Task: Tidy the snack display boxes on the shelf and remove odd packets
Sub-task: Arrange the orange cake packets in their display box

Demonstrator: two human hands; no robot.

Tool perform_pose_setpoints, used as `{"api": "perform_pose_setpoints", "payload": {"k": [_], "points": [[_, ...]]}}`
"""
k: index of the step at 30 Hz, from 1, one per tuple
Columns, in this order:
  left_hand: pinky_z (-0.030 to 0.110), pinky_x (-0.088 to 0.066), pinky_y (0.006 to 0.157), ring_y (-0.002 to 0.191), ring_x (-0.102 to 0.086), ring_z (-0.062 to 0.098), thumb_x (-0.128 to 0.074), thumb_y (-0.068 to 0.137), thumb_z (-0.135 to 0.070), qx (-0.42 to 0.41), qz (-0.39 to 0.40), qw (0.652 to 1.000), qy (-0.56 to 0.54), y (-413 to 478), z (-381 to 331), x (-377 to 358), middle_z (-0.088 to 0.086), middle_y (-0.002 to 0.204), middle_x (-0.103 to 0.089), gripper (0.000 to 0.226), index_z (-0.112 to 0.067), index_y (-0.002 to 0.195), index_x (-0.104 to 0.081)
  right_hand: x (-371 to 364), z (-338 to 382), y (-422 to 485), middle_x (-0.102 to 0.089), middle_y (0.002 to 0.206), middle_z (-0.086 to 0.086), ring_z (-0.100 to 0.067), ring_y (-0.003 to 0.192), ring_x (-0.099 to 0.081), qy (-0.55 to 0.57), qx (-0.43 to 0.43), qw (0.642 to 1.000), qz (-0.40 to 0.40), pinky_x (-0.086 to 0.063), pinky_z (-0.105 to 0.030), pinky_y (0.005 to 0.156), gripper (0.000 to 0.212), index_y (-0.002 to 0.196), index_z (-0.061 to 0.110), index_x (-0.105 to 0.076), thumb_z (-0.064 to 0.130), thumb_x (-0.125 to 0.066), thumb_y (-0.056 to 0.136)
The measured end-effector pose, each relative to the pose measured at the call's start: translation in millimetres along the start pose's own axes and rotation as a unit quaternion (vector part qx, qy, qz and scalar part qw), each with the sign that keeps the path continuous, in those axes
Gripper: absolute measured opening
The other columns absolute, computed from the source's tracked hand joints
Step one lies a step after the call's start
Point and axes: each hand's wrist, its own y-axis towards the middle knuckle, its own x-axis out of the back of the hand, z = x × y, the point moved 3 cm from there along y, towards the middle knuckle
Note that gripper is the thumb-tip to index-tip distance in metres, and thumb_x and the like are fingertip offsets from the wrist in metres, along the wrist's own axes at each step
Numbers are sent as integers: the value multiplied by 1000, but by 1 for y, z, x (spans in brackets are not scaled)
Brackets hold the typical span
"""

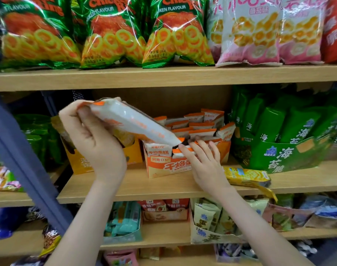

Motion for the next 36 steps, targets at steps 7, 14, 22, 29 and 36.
{"api": "perform_pose_setpoints", "payload": {"k": [7,14,22,29,36], "points": [[13,-36,71,76,-48,-1,-28,106,-14,5,85,981,173,-35,-12,38,-17,87,-46,19,-19,98,-45,14,16,-4,-48,144,-11,-30,142,-28,-34,-48,997,58,-6,-54,115,73,148,22,-33,9,-66,83],[13,-28,50,56,-41,13,-28,105,-35,12,267,931,249,-88,-13,72,-1,61,-45,24,-20,105,-46,35,61,-19,-38,151,-5,-21,144,-21,99,-124,986,59,-13,-48,115,54,146,20,-39,15,-49,94],[21,-34,57,67,-58,21,-40,99,-30,116,436,857,248,-156,-33,114,2,77,-61,25,-16,113,-55,77,150,-58,-66,90,13,-2,84,-60,503,-307,754,290,-47,-23,76,14,89,35,-64,22,-61,94],[38,-45,77,104,-59,30,-62,91,-41,311,515,738,305,-220,-74,132,10,120,-59,64,-13,141,-35,77,163,-122,-60,70,4,-6,64,-51,431,-478,722,253,-37,-15,56,24,71,20,-62,11,-59,93],[16,-26,82,118,-40,18,-78,75,-48,304,551,716,302,-250,-91,134,5,129,-44,99,-6,147,-24,68,164,-143,-58,72,4,-11,70,-52,408,-522,682,310,-38,-23,60,20,78,16,-62,12,-54,96]]}}
